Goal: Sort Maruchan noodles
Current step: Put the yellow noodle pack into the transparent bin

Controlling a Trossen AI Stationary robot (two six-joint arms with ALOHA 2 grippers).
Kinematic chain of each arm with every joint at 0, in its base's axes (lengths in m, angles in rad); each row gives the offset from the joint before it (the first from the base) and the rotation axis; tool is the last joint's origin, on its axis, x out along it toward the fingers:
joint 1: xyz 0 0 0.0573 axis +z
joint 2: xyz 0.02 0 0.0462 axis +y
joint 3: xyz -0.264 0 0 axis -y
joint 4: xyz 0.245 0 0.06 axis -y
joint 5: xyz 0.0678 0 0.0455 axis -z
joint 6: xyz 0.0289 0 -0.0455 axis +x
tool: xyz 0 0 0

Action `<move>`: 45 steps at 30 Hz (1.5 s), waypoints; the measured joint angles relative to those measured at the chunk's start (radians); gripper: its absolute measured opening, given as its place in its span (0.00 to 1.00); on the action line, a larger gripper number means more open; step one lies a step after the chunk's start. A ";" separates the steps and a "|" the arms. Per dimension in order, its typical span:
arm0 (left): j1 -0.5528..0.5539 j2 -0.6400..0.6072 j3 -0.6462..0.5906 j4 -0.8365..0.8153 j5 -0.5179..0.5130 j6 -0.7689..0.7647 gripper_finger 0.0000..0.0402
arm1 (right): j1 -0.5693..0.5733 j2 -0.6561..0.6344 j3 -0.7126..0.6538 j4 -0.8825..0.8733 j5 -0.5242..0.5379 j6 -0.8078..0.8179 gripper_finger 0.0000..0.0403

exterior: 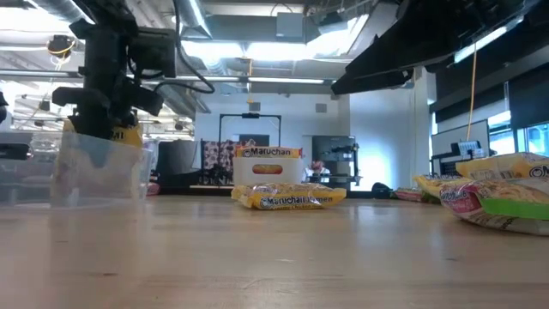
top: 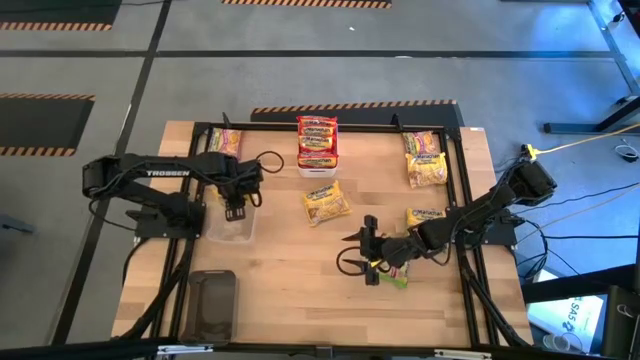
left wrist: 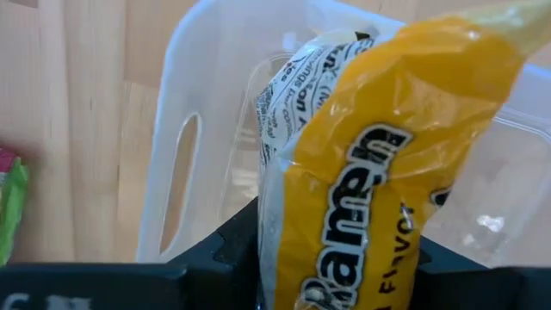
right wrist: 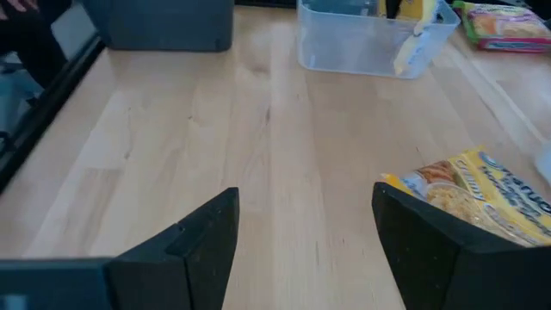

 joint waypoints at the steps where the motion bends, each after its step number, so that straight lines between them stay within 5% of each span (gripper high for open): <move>1: 0.000 0.000 0.000 0.000 -0.006 0.000 0.36 | 0.000 0.000 0.000 0.007 -0.008 -0.001 0.60; 30: 0.014 0.000 0.105 -0.046 -0.127 0.066 0.43 | 0.000 0.000 0.001 0.061 -0.059 -0.027 0.60; 35: -0.012 0.000 0.199 -0.091 -0.128 0.029 0.43 | 0.000 0.000 0.001 0.061 -0.059 -0.029 0.60; 40: -0.053 -0.001 0.370 -0.081 -0.122 -0.176 0.43 | 0.000 0.000 0.001 0.051 -0.043 -0.029 0.60; 45: -0.138 0.000 0.376 0.282 -0.109 -0.501 0.43 | 0.000 0.000 0.001 0.016 0.031 -0.024 0.60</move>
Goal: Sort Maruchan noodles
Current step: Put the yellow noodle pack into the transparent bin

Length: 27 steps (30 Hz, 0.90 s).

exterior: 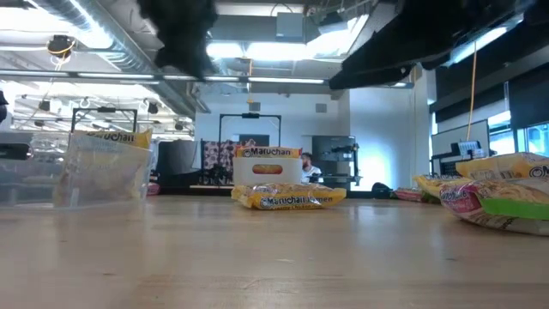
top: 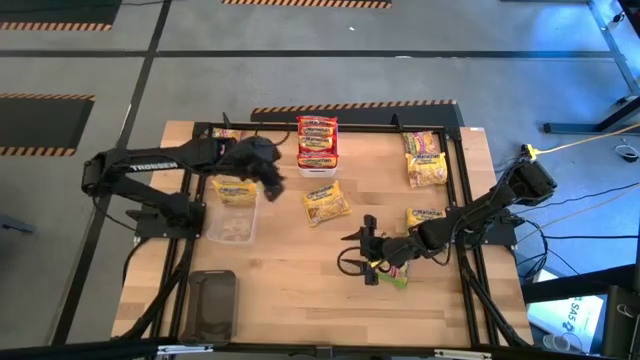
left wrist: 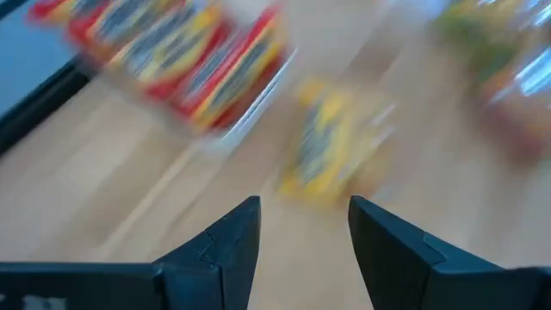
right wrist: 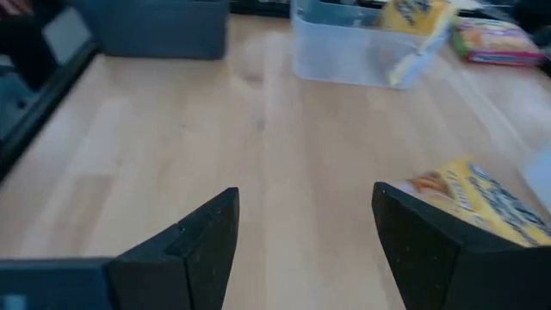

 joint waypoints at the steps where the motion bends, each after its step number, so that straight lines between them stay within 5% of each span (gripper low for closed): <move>1: -0.023 0.011 -0.015 0.086 0.002 -0.016 0.43 | 0.000 0.000 0.000 -0.007 0.019 0.007 0.60; 4: -0.088 0.076 -0.068 0.335 0.010 -0.031 0.43 | -0.002 -0.001 0.000 -0.080 0.085 0.064 0.60; 9: -0.131 0.266 -0.072 0.502 -0.017 -0.043 0.42 | -0.044 -0.010 0.000 -0.256 0.131 0.196 0.60; 17: -0.107 0.543 -0.014 0.522 -0.024 -0.095 0.42 | -0.154 -0.021 0.000 -0.393 0.063 0.260 0.60; 27: -0.107 0.617 -0.010 0.503 0.006 -0.011 0.42 | -0.187 -0.021 0.000 -0.407 0.038 0.223 0.60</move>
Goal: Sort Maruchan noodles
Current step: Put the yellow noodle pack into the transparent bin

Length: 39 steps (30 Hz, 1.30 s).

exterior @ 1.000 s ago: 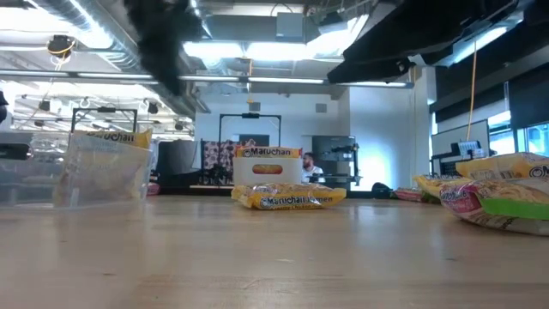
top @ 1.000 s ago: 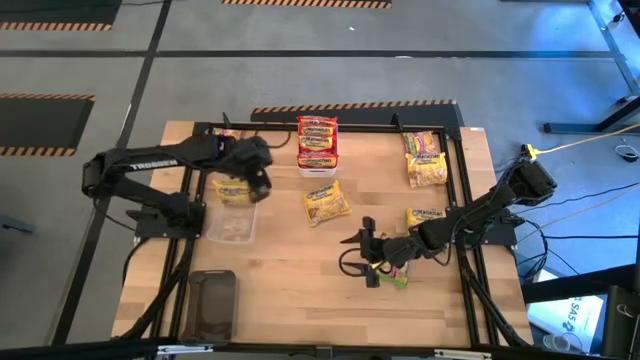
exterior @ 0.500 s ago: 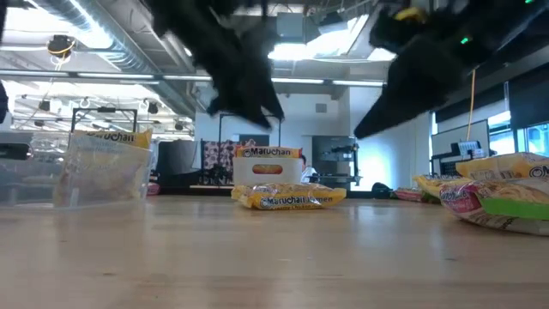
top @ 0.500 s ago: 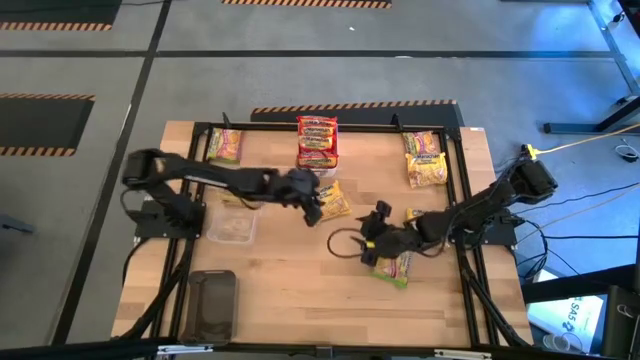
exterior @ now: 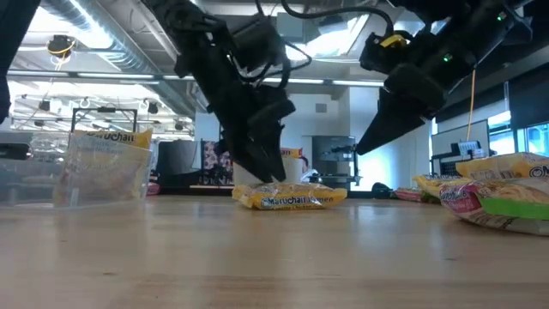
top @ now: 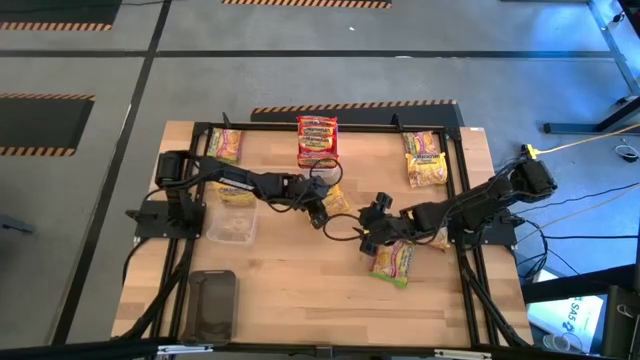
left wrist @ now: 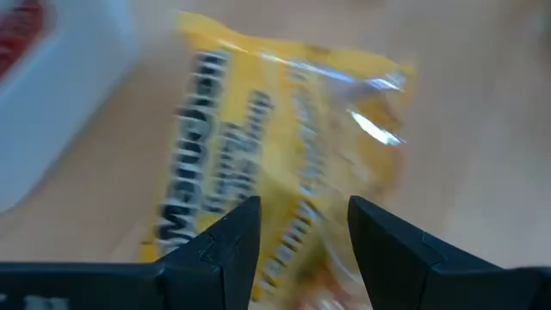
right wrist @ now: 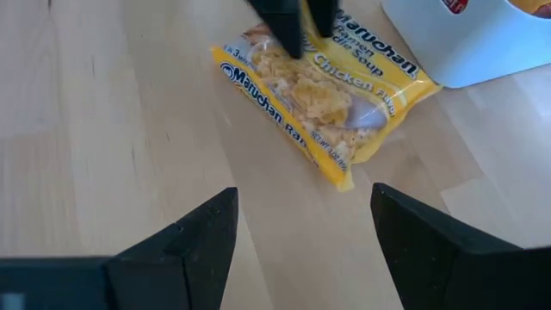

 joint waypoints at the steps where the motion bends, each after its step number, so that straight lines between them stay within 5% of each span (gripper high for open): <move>1: -0.013 0.000 0.000 -0.002 0.005 0.019 0.42 | -0.005 0.000 0.000 -0.003 -0.007 -0.007 0.60; 10: -0.175 0.000 0.000 0.011 0.005 0.057 0.42 | -0.003 -0.133 0.004 -0.123 -0.080 0.016 0.60; 18: -0.300 -0.076 0.000 0.006 -0.172 -0.033 0.42 | -0.098 -0.198 0.005 -0.077 -0.275 0.023 0.60; 28: -0.451 -0.019 -0.002 -0.006 -0.329 -0.179 0.42 | -0.359 0.013 0.005 0.193 -0.433 -0.049 0.60; 39: -0.452 0.097 0.000 0.012 -0.375 -0.286 0.42 | -0.414 0.230 0.005 0.320 -0.437 -0.080 0.60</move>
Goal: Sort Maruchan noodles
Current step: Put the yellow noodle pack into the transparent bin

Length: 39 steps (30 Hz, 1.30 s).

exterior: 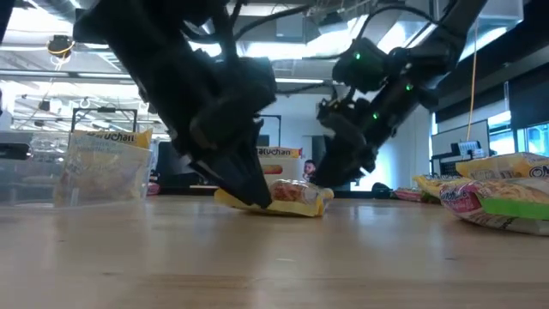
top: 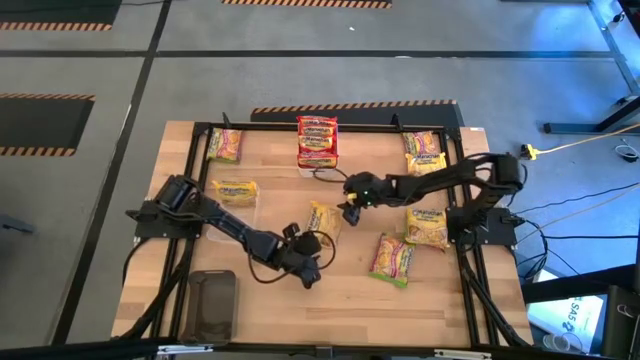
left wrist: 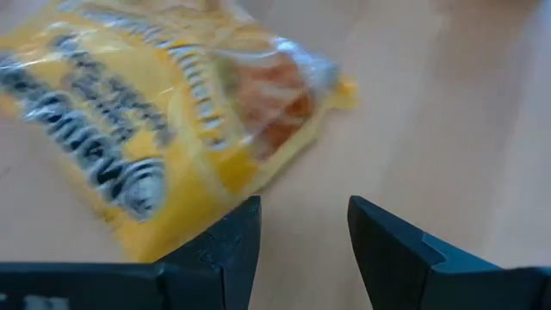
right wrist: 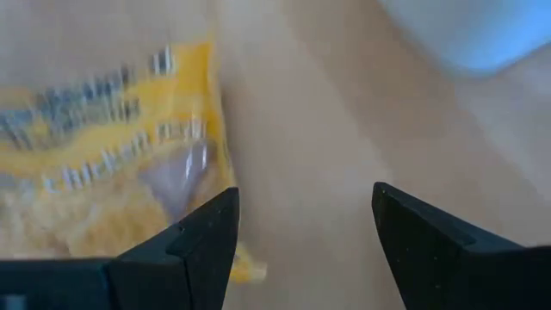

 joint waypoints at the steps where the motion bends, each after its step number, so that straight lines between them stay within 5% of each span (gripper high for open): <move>1: 0.004 0.001 0.000 -0.001 -0.011 -0.004 0.42 | 0.007 0.009 0.000 -0.009 -0.010 -0.007 0.60; 14: 0.060 0.000 0.000 -0.158 -0.066 -0.053 0.42 | 0.160 -0.008 0.002 -0.128 -0.156 0.048 0.60; 19: 0.078 -0.001 0.001 -0.179 -0.044 -0.045 0.42 | 0.202 -0.115 0.008 -0.284 -0.247 0.079 0.60; 26: 0.047 -0.040 0.000 -0.222 -0.006 -0.011 0.42 | 0.204 -0.357 0.014 -0.485 -0.090 0.155 0.60; 31: 0.038 -0.055 -0.001 -0.203 -0.017 0.026 0.42 | 0.216 -0.391 0.014 -0.448 -0.035 0.175 0.61; 34: 0.038 -0.055 0.000 -0.196 -0.014 0.027 0.42 | 0.216 -0.376 0.014 -0.414 -0.053 0.192 0.67; 39: 0.038 -0.054 0.000 -0.192 -0.001 0.037 0.42 | 0.216 -0.362 0.016 -0.422 -0.075 0.242 0.92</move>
